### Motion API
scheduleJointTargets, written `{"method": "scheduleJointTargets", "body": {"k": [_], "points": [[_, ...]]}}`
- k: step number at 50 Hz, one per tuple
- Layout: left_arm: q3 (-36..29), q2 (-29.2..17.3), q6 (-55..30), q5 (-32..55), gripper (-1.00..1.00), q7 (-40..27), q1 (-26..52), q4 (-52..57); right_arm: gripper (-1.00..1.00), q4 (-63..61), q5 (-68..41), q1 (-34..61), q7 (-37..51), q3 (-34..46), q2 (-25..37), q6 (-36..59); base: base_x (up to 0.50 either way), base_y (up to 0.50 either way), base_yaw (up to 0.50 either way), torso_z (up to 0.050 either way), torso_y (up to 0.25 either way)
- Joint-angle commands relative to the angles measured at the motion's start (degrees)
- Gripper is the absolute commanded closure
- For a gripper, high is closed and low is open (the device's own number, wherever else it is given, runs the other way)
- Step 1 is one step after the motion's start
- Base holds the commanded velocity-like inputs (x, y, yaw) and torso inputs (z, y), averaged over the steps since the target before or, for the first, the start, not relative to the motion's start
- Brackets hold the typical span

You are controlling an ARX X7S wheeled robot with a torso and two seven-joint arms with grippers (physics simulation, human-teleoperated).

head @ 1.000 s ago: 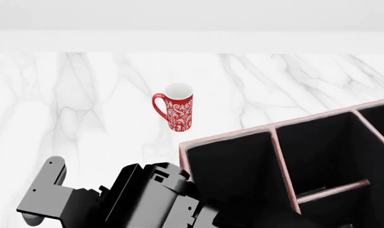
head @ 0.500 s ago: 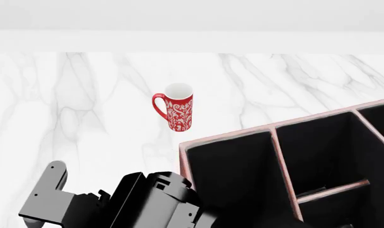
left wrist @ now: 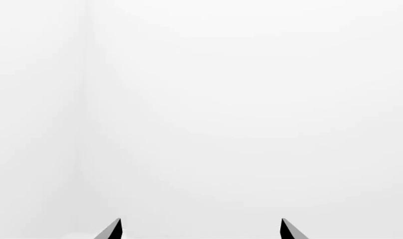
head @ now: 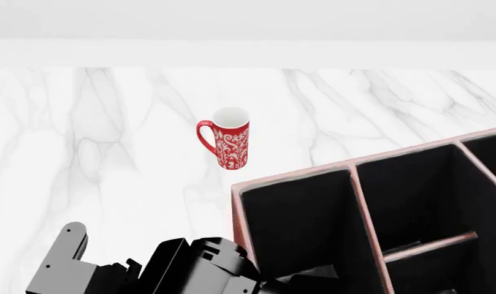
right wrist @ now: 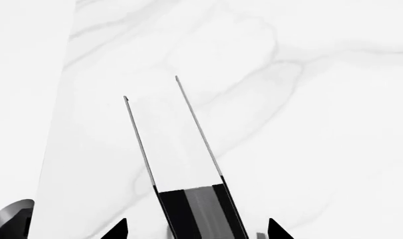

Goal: Pick up the book and place it in the left compartment of the caddy.

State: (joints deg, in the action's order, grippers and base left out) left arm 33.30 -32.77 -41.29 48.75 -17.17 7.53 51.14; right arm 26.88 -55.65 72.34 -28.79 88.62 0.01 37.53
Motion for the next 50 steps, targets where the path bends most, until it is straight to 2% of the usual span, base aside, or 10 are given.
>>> {"method": "scheduleJointTargets", "body": {"k": [1, 5, 6, 22, 29, 35, 43, 50], "points": [[0.3, -0.1, 0.3, 0.4, -1.0, -0.1, -0.4, 0.2, -1.0, 0.5, 0.3, -0.6, -0.1, 0.0, 0.0, -0.4, 0.0, 0.0, 0.0, 0.0, 0.0], [0.2, -0.2, 0.5, 0.2, -1.0, -0.1, -0.4, 0.2, -1.0, 0.3, 0.1, -0.5, -0.1, 0.0, 0.0, -0.2, 0.0, 0.0, 0.0, 0.0, 0.0], [0.1, -0.2, 0.5, 0.2, -1.0, -0.1, -0.4, 0.1, 1.0, 0.3, 0.3, -0.5, 0.0, 0.1, 0.0, -0.3, 0.0, 0.0, 0.0, 0.0, 0.0], [-0.1, -0.4, 0.8, 0.3, -1.0, -0.3, -0.5, 0.0, 1.0, 0.2, -0.4, 0.5, 2.3, -0.5, 0.0, -1.2, 0.0, 0.0, 0.0, 0.0, 0.0], [-0.4, -0.5, 1.0, 0.0, -1.0, -0.5, -0.3, -0.4, 1.0, -5.6, -2.8, 1.6, 6.2, -2.0, 2.0, 1.1, 0.0, 0.0, 0.0, 0.0, 0.0], [0.2, -0.7, 0.9, 0.8, -1.0, -0.8, -0.3, -0.4, 1.0, -8.8, -11.8, 3.2, 10.5, -7.3, 3.4, 7.7, 0.0, 0.0, 0.0, 0.0, 0.002], [0.8, -0.8, 1.1, 1.3, -1.0, -0.8, -0.8, 0.1, 1.0, -15.2, -15.4, 5.0, 16.0, -9.5, 5.3, 11.0, 0.0, 0.0, 0.0, 0.0, 0.0], [4.2, -1.4, 0.7, 4.2, -1.0, -1.9, -1.4, 1.1, 1.0, -18.7, -20.2, 6.9, 21.0, -13.0, 6.3, 13.5, 0.0, 0.0, 0.0, 0.0, 0.001]]}}
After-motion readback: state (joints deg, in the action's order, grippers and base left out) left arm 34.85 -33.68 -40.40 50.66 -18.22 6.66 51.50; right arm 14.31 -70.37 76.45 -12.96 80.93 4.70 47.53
